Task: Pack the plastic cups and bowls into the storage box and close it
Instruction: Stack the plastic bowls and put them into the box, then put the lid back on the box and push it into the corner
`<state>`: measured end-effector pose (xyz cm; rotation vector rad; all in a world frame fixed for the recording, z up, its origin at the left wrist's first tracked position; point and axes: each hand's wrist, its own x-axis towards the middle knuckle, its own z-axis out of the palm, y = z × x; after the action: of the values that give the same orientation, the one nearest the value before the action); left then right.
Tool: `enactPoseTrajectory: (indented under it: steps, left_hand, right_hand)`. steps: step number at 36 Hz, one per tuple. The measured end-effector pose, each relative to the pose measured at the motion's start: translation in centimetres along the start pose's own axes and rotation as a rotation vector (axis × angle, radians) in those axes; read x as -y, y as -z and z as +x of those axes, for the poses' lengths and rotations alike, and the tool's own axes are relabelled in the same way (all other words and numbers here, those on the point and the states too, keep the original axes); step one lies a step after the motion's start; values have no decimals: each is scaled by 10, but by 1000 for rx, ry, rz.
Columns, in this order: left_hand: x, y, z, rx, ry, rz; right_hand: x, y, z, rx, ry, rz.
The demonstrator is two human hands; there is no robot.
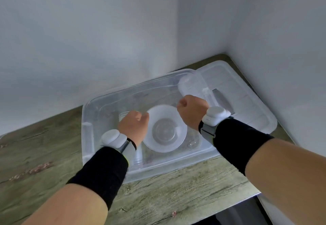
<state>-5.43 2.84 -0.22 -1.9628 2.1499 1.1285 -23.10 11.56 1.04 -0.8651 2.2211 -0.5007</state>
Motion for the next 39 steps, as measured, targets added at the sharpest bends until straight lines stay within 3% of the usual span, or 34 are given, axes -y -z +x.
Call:
enactPoseTrajectory:
  steps: [8, 15, 25, 39]
  left_hand:
    - [-90, -6, -20, -31, -413, -46]
    - [-144, -36, -15, -33, -627, 162]
    - [-173, -84, 9, -106, -750, 310]
    - [-175, -91, 5, -182, -814, 342]
  right_hand:
    - [-13, 74, 12, -271, 119, 221]
    - [-78, 94, 56, -225, -21, 108]
    - [-162, 71, 108, -93, -243, -139]
    - [-191, 48, 130, -21, -251, -253]
